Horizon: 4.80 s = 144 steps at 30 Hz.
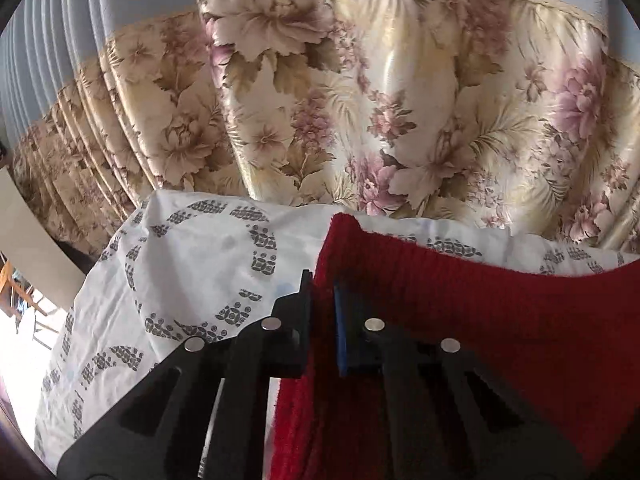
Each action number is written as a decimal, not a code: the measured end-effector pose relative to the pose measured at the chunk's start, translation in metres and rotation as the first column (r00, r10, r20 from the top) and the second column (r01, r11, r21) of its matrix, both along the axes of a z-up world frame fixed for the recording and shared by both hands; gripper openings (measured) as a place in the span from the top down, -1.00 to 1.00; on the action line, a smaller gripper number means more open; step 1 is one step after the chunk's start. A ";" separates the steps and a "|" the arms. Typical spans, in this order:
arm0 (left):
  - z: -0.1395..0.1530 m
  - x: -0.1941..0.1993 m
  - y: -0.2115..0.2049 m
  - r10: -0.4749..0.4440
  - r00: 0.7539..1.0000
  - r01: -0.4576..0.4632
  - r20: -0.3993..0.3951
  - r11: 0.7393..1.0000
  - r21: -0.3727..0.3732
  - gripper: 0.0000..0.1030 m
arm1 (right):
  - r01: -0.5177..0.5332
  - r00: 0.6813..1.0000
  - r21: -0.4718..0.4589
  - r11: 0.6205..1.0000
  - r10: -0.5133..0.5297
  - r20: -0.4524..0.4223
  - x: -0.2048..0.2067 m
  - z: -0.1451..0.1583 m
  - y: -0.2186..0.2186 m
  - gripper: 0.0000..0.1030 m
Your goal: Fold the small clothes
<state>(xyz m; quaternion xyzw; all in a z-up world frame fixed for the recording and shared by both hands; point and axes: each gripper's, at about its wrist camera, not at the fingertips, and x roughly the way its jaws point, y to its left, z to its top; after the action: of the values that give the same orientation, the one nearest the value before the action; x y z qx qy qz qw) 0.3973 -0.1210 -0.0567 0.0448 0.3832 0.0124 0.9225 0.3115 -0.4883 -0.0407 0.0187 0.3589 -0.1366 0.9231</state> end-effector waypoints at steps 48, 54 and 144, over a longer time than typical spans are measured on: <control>0.007 -0.153 -0.037 -0.143 0.981 0.147 0.129 0.989 -0.023 -0.93 | -0.031 0.999 0.301 0.953 0.038 -0.020 -0.132 -0.042 0.005 0.61; 0.008 -0.162 -0.057 -0.185 0.974 0.185 0.130 0.983 0.007 -0.93 | -0.061 0.998 0.354 0.933 0.049 0.041 -0.139 -0.024 -0.004 0.63; 0.048 -0.185 0.052 -0.241 0.967 0.248 0.088 0.966 -0.080 -0.94 | -0.128 0.988 0.177 0.976 0.109 0.113 -0.134 0.032 0.173 -0.45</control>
<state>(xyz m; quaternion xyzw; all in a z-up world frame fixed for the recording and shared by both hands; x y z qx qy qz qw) 0.2125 -0.0692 -0.0091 0.0495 0.3388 -0.1169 0.9323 0.1773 -0.3151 -0.0083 0.0892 0.3224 -0.0464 0.9412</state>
